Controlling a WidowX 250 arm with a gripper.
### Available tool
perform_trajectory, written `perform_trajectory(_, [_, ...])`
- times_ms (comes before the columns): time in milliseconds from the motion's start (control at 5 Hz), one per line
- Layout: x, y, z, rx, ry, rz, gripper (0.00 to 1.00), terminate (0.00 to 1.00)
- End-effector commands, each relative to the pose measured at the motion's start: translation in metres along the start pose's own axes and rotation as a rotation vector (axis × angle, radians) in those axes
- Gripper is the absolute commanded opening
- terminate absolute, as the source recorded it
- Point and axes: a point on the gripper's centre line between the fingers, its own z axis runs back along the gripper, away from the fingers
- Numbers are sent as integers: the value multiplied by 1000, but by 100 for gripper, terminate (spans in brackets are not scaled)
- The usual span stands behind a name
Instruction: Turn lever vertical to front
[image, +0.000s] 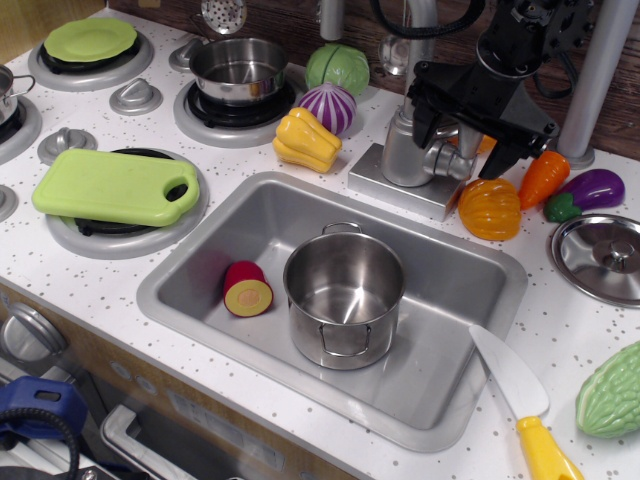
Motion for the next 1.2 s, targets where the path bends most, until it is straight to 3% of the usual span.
perform_trajectory(0, [18,-4,21,5,-92,9,100,0])
perform_trajectory(400, [31,1,20,3,-130,-26,100,0])
perform_trajectory(600, [36,3,17,-14,-116,-24,0,0])
perform_trajectory(1000, [18,-8,24,-22,-58,48,0,0])
